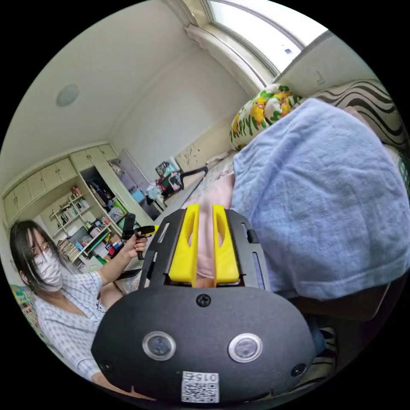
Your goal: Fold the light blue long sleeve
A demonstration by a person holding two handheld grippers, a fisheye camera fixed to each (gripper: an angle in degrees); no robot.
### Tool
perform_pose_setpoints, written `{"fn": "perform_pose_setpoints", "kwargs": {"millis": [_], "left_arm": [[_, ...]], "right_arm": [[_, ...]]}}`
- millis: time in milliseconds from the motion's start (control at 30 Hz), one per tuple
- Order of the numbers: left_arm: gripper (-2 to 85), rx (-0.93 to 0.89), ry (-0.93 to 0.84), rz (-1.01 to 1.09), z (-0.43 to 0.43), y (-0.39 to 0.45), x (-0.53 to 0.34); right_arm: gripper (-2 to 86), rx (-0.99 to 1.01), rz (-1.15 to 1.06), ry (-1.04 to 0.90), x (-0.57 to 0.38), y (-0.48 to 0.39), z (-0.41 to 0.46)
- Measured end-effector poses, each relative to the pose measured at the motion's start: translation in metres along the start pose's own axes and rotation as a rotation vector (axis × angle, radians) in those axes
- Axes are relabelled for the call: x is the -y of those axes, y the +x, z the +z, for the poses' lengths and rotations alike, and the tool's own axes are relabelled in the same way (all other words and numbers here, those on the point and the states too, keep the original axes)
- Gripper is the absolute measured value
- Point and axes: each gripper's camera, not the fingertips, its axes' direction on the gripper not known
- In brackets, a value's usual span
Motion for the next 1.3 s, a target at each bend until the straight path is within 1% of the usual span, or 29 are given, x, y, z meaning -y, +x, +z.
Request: {"fn": "perform_pose_setpoints", "kwargs": {"millis": [67,133,200,267,333,433,533,633,700,767,800,833,867,900,1000,1067,1100,1133,1167,1200,1233,1267,1300], "left_arm": [[3.3,-0.114,0.045,0.042,0.0,0.025,0.0],[4.0,-0.198,0.01,0.087,0.017,0.048,0.005],[5.7,-0.218,-0.055,0.158,0.044,0.077,0.01],[8.7,-0.19,-0.171,0.254,0.091,0.115,0.017],[10.0,-0.186,-0.209,0.271,0.125,0.135,0.021],[11.2,-0.213,-0.227,0.225,0.172,0.153,0.034],[13.0,-0.131,-0.217,0.132,0.209,0.156,0.048],[12.8,-0.066,-0.22,0.08,0.238,0.157,0.057],[11.4,-0.089,-0.22,0.041,0.253,0.156,0.058],[4.9,-0.02,-0.241,0.004,0.266,0.152,0.06],[3.6,-0.005,-0.237,-0.021,0.266,0.15,0.059],[1.2,-0.043,-0.243,-0.034,0.265,0.145,0.058],[0.5,-0.117,-0.249,-0.042,0.26,0.14,0.056],[0.1,-0.152,-0.24,-0.037,0.255,0.138,0.055],[-0.5,-0.305,-0.121,0.032,0.205,0.132,0.051],[-0.7,-0.492,0.001,0.067,0.144,0.131,0.05],[-0.7,-0.536,0.036,0.084,0.125,0.133,0.049],[-0.7,-0.607,0.117,0.136,0.083,0.137,0.047],[-0.8,-0.648,0.182,0.178,0.04,0.141,0.043],[-0.8,-0.661,0.211,0.194,0.018,0.142,0.04],[-0.8,-0.685,0.275,0.227,-0.028,0.142,0.034],[-0.8,-0.705,0.339,0.256,-0.074,0.14,0.025],[-0.8,-0.719,0.377,0.275,-0.097,0.139,0.019]], "right_arm": [[5.3,-0.042,-0.01,0.167,-0.026,0.0,-0.047],[5.2,-0.134,0.022,0.229,-0.046,0.005,-0.072],[5.6,-0.229,0.065,0.248,-0.065,0.012,-0.089],[7.3,-0.312,0.127,0.231,-0.087,0.025,-0.101],[8.3,-0.322,0.168,0.218,-0.098,0.034,-0.106],[9.3,-0.324,0.211,0.201,-0.109,0.046,-0.109],[10.0,-0.348,0.224,0.176,-0.115,0.052,-0.108],[9.9,-0.361,0.234,0.198,-0.122,0.057,-0.111],[8.7,-0.325,0.249,0.211,-0.123,0.063,-0.112],[5.9,-0.259,0.306,0.206,-0.123,0.072,-0.114],[5.2,-0.249,0.302,0.219,-0.124,0.07,-0.116],[4.3,-0.228,0.276,0.251,-0.125,0.061,-0.123],[3.5,-0.213,0.236,0.28,-0.126,0.047,-0.131],[3.2,-0.203,0.208,0.293,-0.126,0.039,-0.134],[1.8,-0.112,0.057,0.391,-0.125,-0.01,-0.153],[1.2,0.074,-0.054,0.561,-0.121,-0.055,-0.176],[1.0,0.11,-0.089,0.585,-0.118,-0.067,-0.181],[0.9,0.144,-0.172,0.603,-0.11,-0.098,-0.189],[0.8,0.137,-0.26,0.581,-0.1,-0.136,-0.191],[0.8,0.128,-0.3,0.566,-0.096,-0.155,-0.19],[0.7,0.119,-0.364,0.549,-0.09,-0.191,-0.185],[0.7,0.148,-0.426,0.542,-0.088,-0.225,-0.176],[0.7,0.174,-0.451,0.541,-0.087,-0.24,-0.171]]}}
